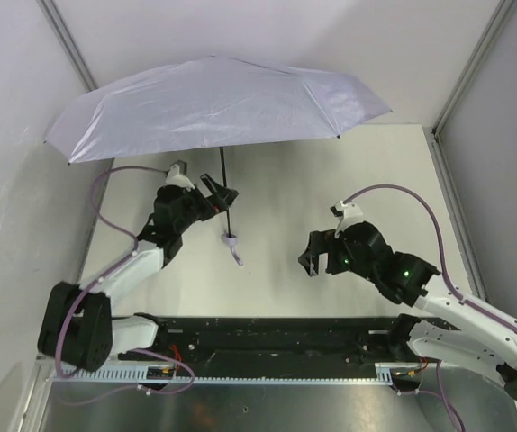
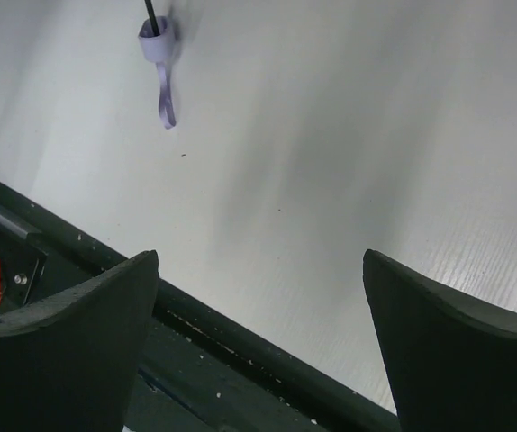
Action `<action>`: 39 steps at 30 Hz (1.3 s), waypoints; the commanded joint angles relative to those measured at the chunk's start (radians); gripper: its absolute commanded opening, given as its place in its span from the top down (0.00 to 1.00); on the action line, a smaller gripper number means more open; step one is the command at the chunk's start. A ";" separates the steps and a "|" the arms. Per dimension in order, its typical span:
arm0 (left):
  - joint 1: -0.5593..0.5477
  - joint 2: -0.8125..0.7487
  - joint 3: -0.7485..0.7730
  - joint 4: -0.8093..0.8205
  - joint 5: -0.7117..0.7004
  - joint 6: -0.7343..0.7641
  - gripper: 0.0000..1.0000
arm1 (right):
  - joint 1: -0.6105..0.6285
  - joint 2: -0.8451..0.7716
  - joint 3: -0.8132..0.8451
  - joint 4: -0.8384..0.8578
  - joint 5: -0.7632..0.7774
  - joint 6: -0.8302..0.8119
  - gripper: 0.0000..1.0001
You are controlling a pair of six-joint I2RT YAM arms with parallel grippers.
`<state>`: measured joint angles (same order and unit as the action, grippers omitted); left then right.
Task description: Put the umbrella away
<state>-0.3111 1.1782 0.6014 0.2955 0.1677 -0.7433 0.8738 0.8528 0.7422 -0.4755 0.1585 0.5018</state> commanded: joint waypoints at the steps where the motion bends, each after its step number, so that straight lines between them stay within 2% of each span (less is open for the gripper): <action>1: -0.019 0.156 0.112 0.055 -0.113 0.093 0.01 | -0.003 -0.045 -0.009 0.037 -0.035 -0.014 0.01; 3: -0.024 0.240 0.151 0.080 -0.108 0.112 0.04 | -0.003 -0.058 -0.010 0.049 -0.033 -0.014 0.01; 5: -0.034 0.320 0.190 0.097 -0.112 0.140 0.11 | -0.006 -0.057 -0.010 0.040 0.000 0.006 0.01; 8: -0.045 0.424 0.241 0.110 -0.112 0.156 0.28 | -0.031 -0.037 -0.010 0.023 -0.014 0.025 0.01; 10: -0.051 0.463 0.266 0.111 -0.112 0.160 0.48 | -0.056 -0.038 -0.010 0.017 -0.047 0.037 0.01; 13: -0.055 0.466 0.286 0.110 -0.079 0.158 0.88 | -0.099 -0.057 -0.010 0.044 -0.113 0.034 0.01; 15: -0.064 0.431 0.290 0.110 -0.034 0.158 0.97 | -0.153 -0.070 -0.010 0.104 -0.210 0.028 0.01; 17: -0.076 0.380 0.290 0.110 0.052 0.144 0.99 | -0.256 -0.071 -0.009 0.196 -0.367 0.069 0.01; 20: -0.095 0.298 0.296 0.111 0.245 0.084 1.00 | -0.409 -0.026 -0.010 0.421 -0.595 0.210 0.01; 23: -0.138 0.211 0.298 0.111 0.400 0.026 1.00 | -0.455 0.057 -0.006 0.696 -0.697 0.365 0.01; 26: -0.191 0.110 0.277 0.111 0.465 -0.020 1.00 | -0.461 0.174 0.024 0.949 -0.712 0.542 0.01; 29: -0.253 0.013 0.253 0.109 0.462 -0.043 1.00 | -0.403 0.319 0.107 1.174 -0.691 0.672 0.03; 32: -0.303 -0.040 0.220 0.105 0.434 -0.073 1.00 | -0.355 0.448 0.262 1.214 -0.656 0.691 0.04; 39: -0.393 -0.063 0.176 0.105 0.386 -0.118 1.00 | -0.345 0.638 0.502 1.293 -0.543 0.755 0.06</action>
<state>-0.6731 1.1294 0.7918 0.3389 0.5797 -0.8318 0.5278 1.4372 1.1248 0.6609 -0.4484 1.1919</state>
